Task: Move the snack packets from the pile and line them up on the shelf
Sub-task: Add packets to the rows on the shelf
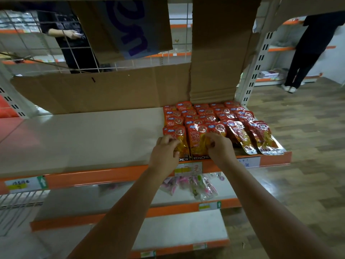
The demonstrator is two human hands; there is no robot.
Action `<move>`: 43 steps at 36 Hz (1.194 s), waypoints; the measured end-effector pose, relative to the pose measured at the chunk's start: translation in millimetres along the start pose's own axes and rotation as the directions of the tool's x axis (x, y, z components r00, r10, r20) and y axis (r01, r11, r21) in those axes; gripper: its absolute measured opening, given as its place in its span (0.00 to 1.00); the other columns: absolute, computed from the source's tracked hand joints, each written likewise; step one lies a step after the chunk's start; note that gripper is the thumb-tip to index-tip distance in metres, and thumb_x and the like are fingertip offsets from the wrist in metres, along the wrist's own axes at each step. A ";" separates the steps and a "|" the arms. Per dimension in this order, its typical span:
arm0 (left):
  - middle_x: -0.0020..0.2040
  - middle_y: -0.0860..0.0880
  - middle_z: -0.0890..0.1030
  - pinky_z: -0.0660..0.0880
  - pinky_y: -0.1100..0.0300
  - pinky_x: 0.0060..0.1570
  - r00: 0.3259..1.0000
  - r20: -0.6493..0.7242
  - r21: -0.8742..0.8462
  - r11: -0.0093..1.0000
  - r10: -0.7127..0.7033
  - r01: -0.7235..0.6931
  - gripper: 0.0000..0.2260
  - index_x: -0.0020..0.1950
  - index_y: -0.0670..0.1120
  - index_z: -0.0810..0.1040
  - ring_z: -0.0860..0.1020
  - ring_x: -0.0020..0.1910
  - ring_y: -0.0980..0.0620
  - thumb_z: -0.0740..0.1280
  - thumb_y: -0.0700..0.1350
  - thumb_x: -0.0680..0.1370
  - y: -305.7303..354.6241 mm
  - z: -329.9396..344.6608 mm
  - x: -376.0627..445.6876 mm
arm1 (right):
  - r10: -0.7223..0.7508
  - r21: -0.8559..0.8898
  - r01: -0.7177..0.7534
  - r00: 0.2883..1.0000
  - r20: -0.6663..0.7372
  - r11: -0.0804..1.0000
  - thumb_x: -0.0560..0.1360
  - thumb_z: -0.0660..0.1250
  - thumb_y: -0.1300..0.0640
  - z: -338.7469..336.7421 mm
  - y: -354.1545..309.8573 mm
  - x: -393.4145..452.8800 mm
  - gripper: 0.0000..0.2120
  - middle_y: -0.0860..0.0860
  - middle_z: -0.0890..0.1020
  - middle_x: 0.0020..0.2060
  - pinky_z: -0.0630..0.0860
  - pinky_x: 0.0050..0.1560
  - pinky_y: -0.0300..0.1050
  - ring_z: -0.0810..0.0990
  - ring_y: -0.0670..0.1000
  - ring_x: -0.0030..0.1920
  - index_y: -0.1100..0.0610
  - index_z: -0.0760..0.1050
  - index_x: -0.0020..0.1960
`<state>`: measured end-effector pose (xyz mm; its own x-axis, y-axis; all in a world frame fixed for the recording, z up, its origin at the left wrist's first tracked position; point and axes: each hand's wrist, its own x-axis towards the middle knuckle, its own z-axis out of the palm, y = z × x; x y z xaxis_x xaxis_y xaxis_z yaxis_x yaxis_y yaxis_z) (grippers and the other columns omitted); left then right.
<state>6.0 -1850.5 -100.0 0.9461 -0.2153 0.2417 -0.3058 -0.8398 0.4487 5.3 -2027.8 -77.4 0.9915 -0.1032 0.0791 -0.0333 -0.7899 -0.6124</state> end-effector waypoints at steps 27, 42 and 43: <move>0.72 0.46 0.65 0.58 0.52 0.68 0.980 0.045 0.211 0.957 0.195 -0.200 0.19 0.71 0.46 0.68 0.60 0.71 0.46 0.58 0.45 0.80 10.0 -3.9 8.0 | -0.071 -0.166 0.055 0.993 -0.093 0.985 0.75 0.61 0.63 4.1 -18.0 -1.6 0.20 0.55 0.71 0.62 0.66 0.61 0.48 0.64 0.56 0.65 0.57 0.71 0.67; 0.50 0.39 0.81 0.77 0.46 0.43 0.979 -0.192 0.279 0.960 0.073 -0.017 0.15 0.54 0.40 0.80 0.79 0.48 0.37 0.65 0.42 0.69 -102.5 -92.9 -37.9 | -0.414 -0.111 0.413 0.910 0.009 0.904 0.64 0.59 0.64 89.8 -139.7 -12.5 0.20 0.61 0.79 0.47 0.78 0.48 0.56 0.77 0.66 0.49 0.62 0.80 0.53; 0.51 0.39 0.81 0.77 0.46 0.44 0.977 -0.205 0.265 0.964 0.059 -0.003 0.16 0.55 0.40 0.80 0.79 0.49 0.37 0.66 0.41 0.69 -113.8 -100.4 -43.6 | -0.437 -0.132 0.435 0.899 0.021 0.891 0.65 0.58 0.64 96.9 -151.7 -15.3 0.20 0.61 0.79 0.48 0.77 0.49 0.56 0.77 0.65 0.49 0.62 0.80 0.54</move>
<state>-11.2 -1695.5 -75.3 0.8846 -0.1579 0.4388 -0.2691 -0.9413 0.2037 7.4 -1847.9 -61.9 0.9090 0.2649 0.3219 0.3855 -0.8279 -0.4073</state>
